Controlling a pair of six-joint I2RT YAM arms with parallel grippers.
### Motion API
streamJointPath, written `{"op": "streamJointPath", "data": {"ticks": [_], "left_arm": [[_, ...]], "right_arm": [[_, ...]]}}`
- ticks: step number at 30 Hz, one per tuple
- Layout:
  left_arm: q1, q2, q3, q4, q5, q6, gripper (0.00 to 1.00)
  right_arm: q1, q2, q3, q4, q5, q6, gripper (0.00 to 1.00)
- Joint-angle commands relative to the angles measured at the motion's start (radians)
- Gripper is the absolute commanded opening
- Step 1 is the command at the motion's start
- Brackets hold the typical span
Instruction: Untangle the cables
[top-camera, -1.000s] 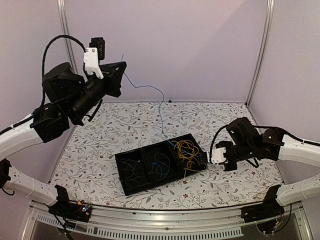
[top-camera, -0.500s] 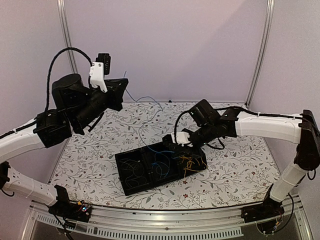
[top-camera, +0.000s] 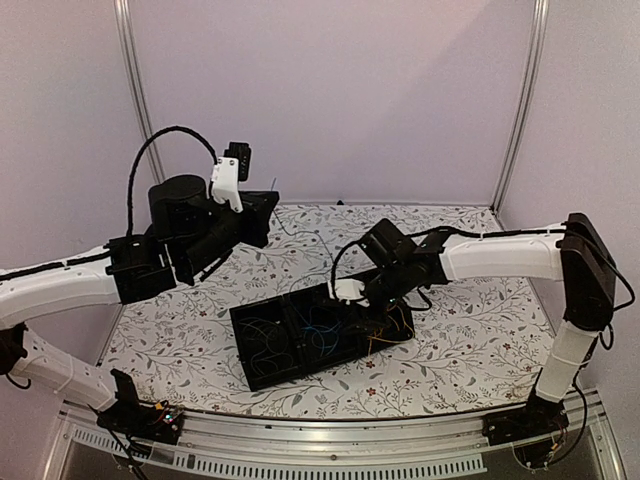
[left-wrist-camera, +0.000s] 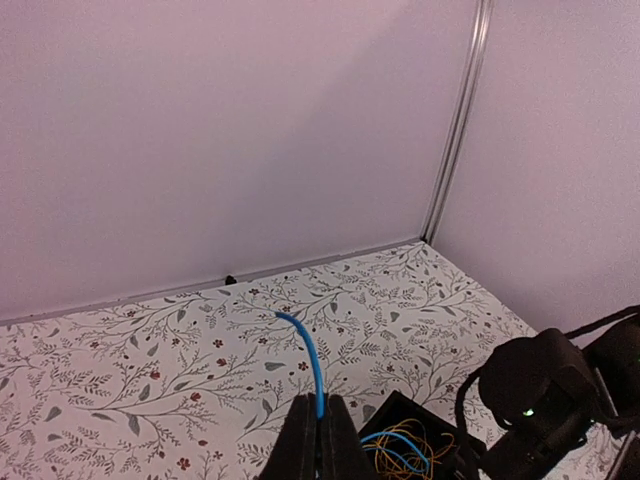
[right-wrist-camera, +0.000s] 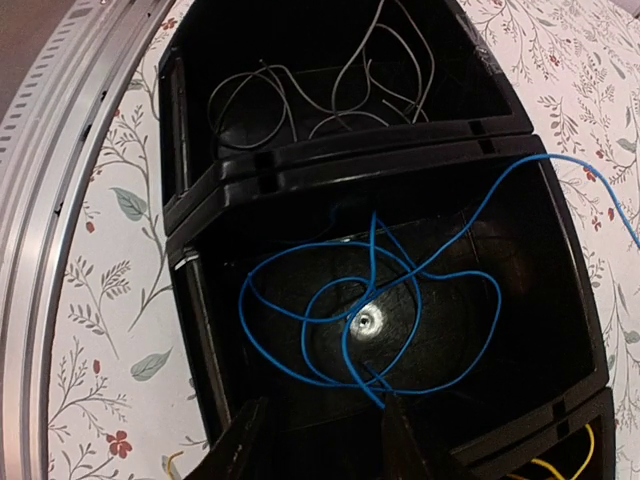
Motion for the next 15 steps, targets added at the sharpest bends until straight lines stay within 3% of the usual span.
{"op": "streamJointPath", "data": {"ticks": [1,8,15], "left_arm": [[0.014,0.061,0.004,0.077,0.087,-0.046,0.00],[0.012,0.095,-0.051,0.015,0.100,-0.089,0.00],[0.013,0.065,-0.068,-0.244,0.055,-0.058,0.00]], "right_arm": [[-0.037,-0.219,-0.136,-0.053,0.007,-0.055,0.45],[-0.115,-0.523,-0.369,-0.146,0.041,-0.097,0.48],[-0.286,-0.754,-0.560,0.007,0.030,0.022,0.48]]}}
